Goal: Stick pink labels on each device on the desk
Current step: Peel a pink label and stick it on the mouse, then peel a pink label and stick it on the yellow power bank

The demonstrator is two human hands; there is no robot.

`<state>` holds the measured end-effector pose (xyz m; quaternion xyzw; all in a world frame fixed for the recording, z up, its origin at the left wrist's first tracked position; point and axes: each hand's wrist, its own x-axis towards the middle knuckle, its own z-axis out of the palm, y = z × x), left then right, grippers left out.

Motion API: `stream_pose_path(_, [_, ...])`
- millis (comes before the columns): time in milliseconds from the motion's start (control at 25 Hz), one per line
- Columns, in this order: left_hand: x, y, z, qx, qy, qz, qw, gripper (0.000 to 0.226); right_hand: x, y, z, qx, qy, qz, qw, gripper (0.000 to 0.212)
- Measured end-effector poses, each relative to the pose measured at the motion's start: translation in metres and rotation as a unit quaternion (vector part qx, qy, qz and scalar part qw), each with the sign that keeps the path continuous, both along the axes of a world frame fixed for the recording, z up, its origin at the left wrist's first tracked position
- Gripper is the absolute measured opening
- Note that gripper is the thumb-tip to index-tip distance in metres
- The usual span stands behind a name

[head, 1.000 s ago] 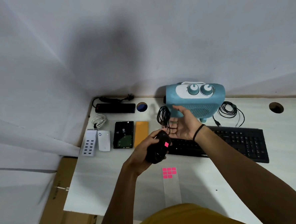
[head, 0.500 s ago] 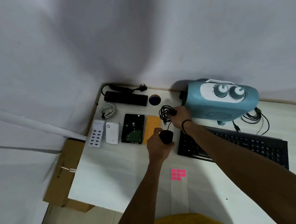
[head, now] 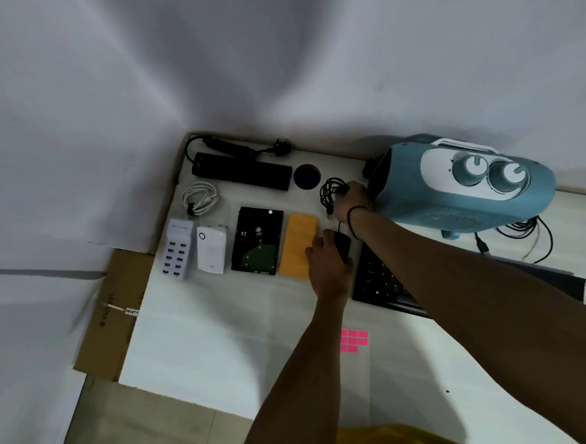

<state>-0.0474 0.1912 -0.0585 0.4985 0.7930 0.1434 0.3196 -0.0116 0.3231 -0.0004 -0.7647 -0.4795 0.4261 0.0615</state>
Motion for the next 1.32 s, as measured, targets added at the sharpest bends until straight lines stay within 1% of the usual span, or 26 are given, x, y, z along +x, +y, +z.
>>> stream_pose_path(80, [0.002,0.001,0.000,0.000,0.006,-0.006,1.000,0.047,0.001,0.004,0.000,-0.019,0.011,-0.017,1.000,0.039])
stream_pose_path(160, [0.002,0.001,0.006,-0.003,0.000,0.005,1.000,0.052,-0.001,0.002,0.003,-0.024,0.012,-0.017,0.999,0.048])
stream_pose_path(240, [0.002,0.000,0.010,0.006,-0.009,0.013,1.000,0.063,0.000,-0.006,0.007,-0.007,0.003,0.025,1.000,0.061])
stream_pose_path(280, [0.001,0.000,0.015,0.013,-0.017,0.014,1.000,0.063,0.002,-0.012,0.011,0.009,-0.002,0.051,0.999,0.065])
stream_pose_path(320, [-0.001,-0.001,0.020,0.018,-0.028,0.017,0.999,0.060,0.003,-0.017,0.016,0.027,-0.005,0.074,0.997,0.064])
stream_pose_path(440, [-0.005,-0.011,0.043,0.050,-0.043,0.004,0.998,0.039,0.012,-0.048,0.027,0.086,0.023,0.114,0.990,0.045])
stream_pose_path(520, [-0.005,-0.022,0.057,0.085,-0.022,-0.044,0.995,0.028,0.025,-0.074,0.031,0.093,0.059,0.090,0.990,0.040])
stream_pose_path(600, [-0.005,-0.038,0.063,0.089,-0.023,-0.077,0.993,0.023,0.040,-0.102,0.034,0.092,0.075,0.070,0.990,0.035])
stream_pose_path(680, [-0.006,-0.057,0.063,0.070,-0.051,-0.081,0.993,0.024,0.053,-0.132,0.037,0.097,0.068,0.078,0.990,0.031])
stream_pose_path(760, [-0.008,-0.081,0.061,0.028,-0.089,-0.067,0.993,0.031,0.069,-0.165,0.039,0.096,0.070,0.101,0.988,0.027])
stream_pose_path(840, [-0.010,-0.106,0.057,-0.060,-0.117,-0.047,0.990,0.037,0.089,-0.200,0.037,0.081,0.068,0.138,0.985,0.026])
stream_pose_path(920, [-0.014,-0.130,0.048,-0.151,-0.161,0.006,0.975,0.035,0.108,-0.234,0.032,0.052,0.054,0.177,0.981,0.026])
stream_pose_path(1000, [-0.017,-0.152,0.042,-0.203,-0.189,0.070,0.958,0.029,0.121,-0.266,0.022,0.011,0.012,0.264,0.964,0.029])
stream_pose_path(1080, [-0.016,-0.166,0.039,-0.217,-0.170,0.085,0.958,0.016,0.125,-0.289,0.015,-0.058,-0.035,0.351,0.934,0.041])
stream_pose_path(1120, [-0.015,-0.171,0.038,-0.225,-0.169,0.096,0.955,0.014,0.125,-0.297,0.014,-0.097,-0.051,0.382,0.918,0.047])
stream_pose_path(1160, [-0.013,-0.175,0.039,-0.235,-0.180,0.110,0.949,0.014,0.124,-0.302,0.014,-0.127,-0.068,0.410,0.901,0.054])
stream_pose_path(1240, [-0.009,-0.179,0.041,-0.259,-0.207,0.123,0.936,0.014,0.123,-0.308,0.016,-0.153,-0.109,0.469,0.863,0.062])
stream_pose_path(1320, [-0.009,-0.179,0.038,-0.277,-0.228,0.116,0.926,0.026,0.124,-0.313,0.018,-0.160,-0.149,0.512,0.830,0.068])
